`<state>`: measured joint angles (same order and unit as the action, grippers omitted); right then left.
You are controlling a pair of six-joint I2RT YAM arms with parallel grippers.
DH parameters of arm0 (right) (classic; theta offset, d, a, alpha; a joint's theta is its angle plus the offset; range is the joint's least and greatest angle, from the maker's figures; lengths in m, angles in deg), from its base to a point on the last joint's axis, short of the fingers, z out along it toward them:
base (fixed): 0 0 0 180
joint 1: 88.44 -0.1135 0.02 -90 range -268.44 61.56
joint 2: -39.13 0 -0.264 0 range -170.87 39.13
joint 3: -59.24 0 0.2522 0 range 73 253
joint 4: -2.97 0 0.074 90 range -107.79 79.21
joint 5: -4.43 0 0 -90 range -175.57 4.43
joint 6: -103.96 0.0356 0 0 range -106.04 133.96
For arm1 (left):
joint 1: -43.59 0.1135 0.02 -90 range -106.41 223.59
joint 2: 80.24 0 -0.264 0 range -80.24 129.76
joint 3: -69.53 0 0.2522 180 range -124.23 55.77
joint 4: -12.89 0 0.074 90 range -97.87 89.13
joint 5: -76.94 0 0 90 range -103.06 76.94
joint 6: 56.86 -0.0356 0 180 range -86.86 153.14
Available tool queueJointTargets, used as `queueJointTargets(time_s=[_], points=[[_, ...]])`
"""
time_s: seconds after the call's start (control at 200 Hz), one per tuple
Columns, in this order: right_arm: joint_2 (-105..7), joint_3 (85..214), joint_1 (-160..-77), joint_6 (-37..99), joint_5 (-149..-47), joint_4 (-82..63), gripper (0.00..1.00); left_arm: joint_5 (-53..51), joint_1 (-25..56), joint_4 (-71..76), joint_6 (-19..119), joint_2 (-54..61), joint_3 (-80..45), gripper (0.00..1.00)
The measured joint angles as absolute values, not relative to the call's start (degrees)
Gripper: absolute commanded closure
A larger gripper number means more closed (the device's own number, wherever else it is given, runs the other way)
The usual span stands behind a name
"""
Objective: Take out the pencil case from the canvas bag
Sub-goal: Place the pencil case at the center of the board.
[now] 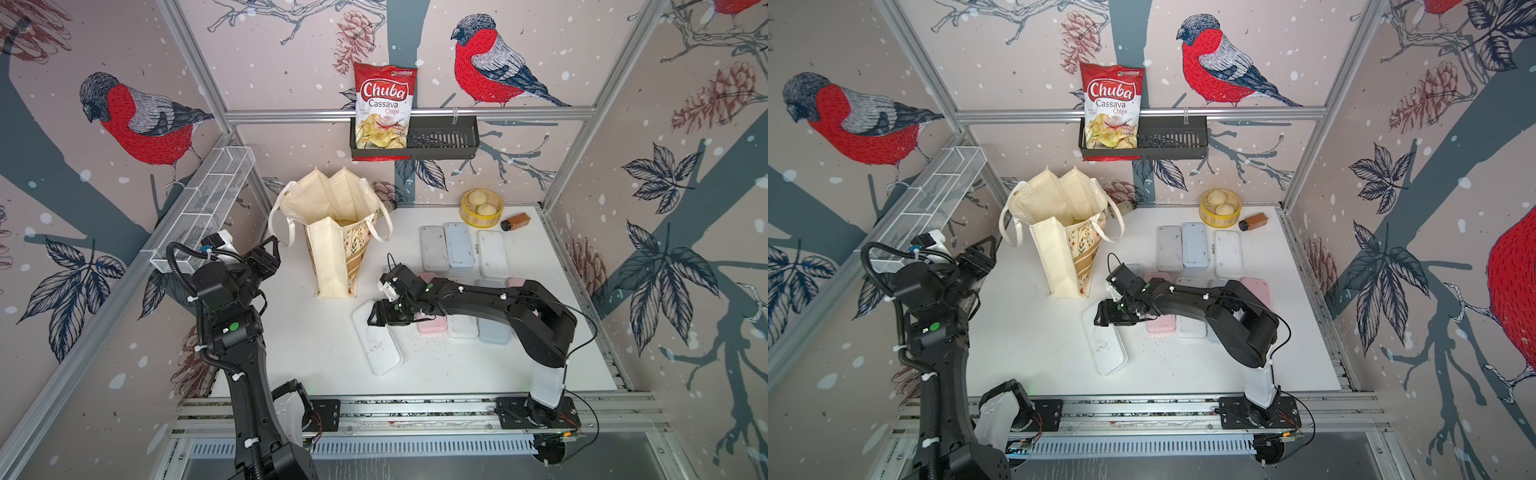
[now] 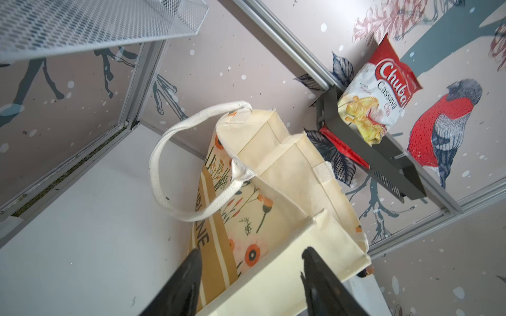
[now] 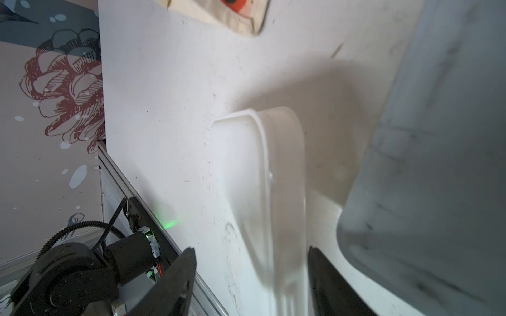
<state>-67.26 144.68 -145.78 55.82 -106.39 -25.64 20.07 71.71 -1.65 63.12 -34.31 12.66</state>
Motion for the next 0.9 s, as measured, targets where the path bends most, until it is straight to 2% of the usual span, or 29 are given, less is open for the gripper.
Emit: queueJointTargets(time_s=[0.17,0.305,0.46,0.57,0.63,0.755,0.9], points=[[-61.03,143.46,-144.51,55.37,-102.76,-28.81,0.32,14.01,69.63,-2.39,58.74,-36.54,17.29,0.39],[-53.1,139.7,-138.96,54.51,-99.99,-29.34,0.33,6.52,63.38,-0.05,56.43,-37.06,21.95,0.38],[-38.46,130.95,-121.98,52.74,-92.95,-26.14,0.3,-4.24,52.65,8.14,53.54,-37.81,31.13,0.38],[-26.72,121.64,-108.1,47.63,-85.13,-18.3,0.17,-11.82,46.6,17.87,49.56,-37.89,39.59,0.37],[-22.19,115.57,-100.03,44.13,-81.91,-11.81,0.16,-14.95,45.61,24.71,47.62,-37.26,44.81,0.37],[-19.77,104.62,-86.5,38.84,-78.48,-0.27,0.15,-20.59,45.26,40.75,44.69,-31.58,54.38,0.37],[-23.68,96.95,-79.62,34.69,-77.13,11.19,0.15,-22.58,45.33,55.97,43.31,-19.05,55.37,0.36]])
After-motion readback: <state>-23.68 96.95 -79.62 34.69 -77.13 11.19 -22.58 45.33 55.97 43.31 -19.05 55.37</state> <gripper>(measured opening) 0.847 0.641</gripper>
